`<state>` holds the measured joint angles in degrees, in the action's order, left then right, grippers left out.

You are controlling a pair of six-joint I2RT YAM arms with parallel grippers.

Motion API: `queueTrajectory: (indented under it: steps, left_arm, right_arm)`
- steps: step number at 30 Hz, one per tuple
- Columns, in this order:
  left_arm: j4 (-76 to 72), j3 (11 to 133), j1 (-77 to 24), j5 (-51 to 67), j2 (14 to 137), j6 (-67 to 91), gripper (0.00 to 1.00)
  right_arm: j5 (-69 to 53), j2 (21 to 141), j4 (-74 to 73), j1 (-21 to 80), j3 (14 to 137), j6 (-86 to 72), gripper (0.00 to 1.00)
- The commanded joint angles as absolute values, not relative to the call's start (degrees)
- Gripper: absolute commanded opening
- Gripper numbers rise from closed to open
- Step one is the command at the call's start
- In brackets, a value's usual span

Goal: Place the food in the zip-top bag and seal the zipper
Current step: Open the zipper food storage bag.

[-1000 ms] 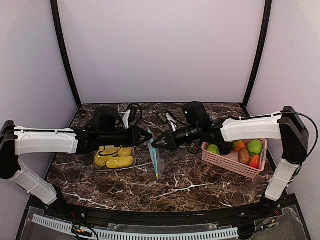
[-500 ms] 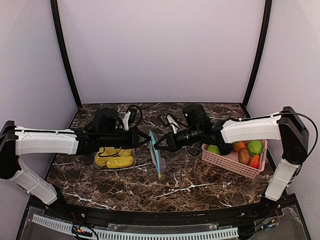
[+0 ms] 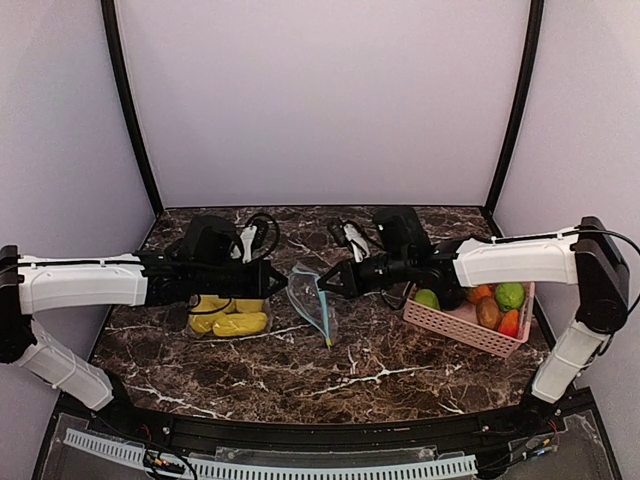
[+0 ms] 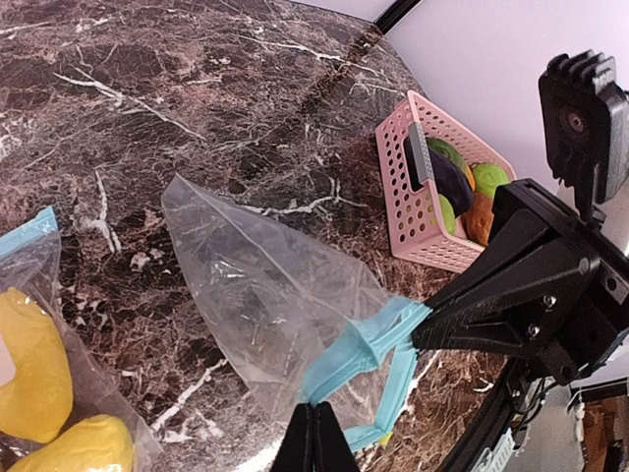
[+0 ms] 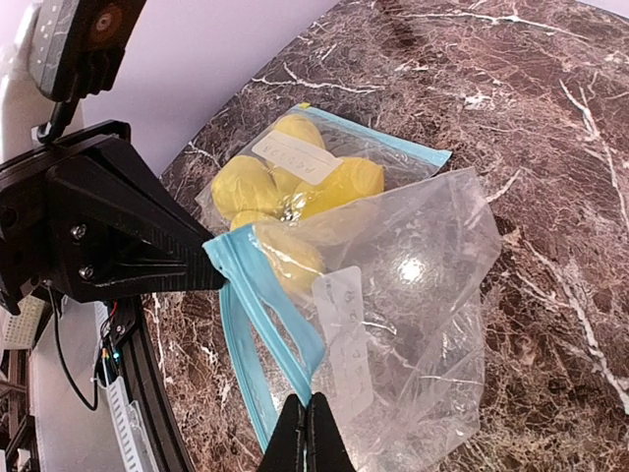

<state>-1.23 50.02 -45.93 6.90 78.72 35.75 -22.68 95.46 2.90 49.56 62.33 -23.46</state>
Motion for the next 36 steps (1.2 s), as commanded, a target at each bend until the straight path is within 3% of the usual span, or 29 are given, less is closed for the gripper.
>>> queueTrajectory:
  steps: [1,8,12,28,36]
  left_arm:
    - [2.2,51.1,-46.0,4.5,76.4,33.7,0.09]
    - [-8.8,49.5,-46.2,12.1,77.8,37.4,0.55]
    - [-11.4,49.3,-46.8,13.6,79.3,38.1,0.66]
    - [-6.9,52.6,-48.8,12.1,86.9,37.1,0.7]
    - [-3.0,54.8,-49.2,6.4,88.3,36.5,0.64]
  right_arm:
    - [-18.7,94.4,2.7,50.0,63.8,-26.2,0.0]
    - [-16.9,96.0,3.8,50.8,64.8,-29.2,0.0]
    - [-16.7,96.3,4.6,51.1,64.9,-29.9,0.0]
    - [-15.5,95.8,5.1,51.5,65.4,-31.6,0.0]
    - [-15.4,95.7,5.3,51.5,64.8,-31.8,0.0]
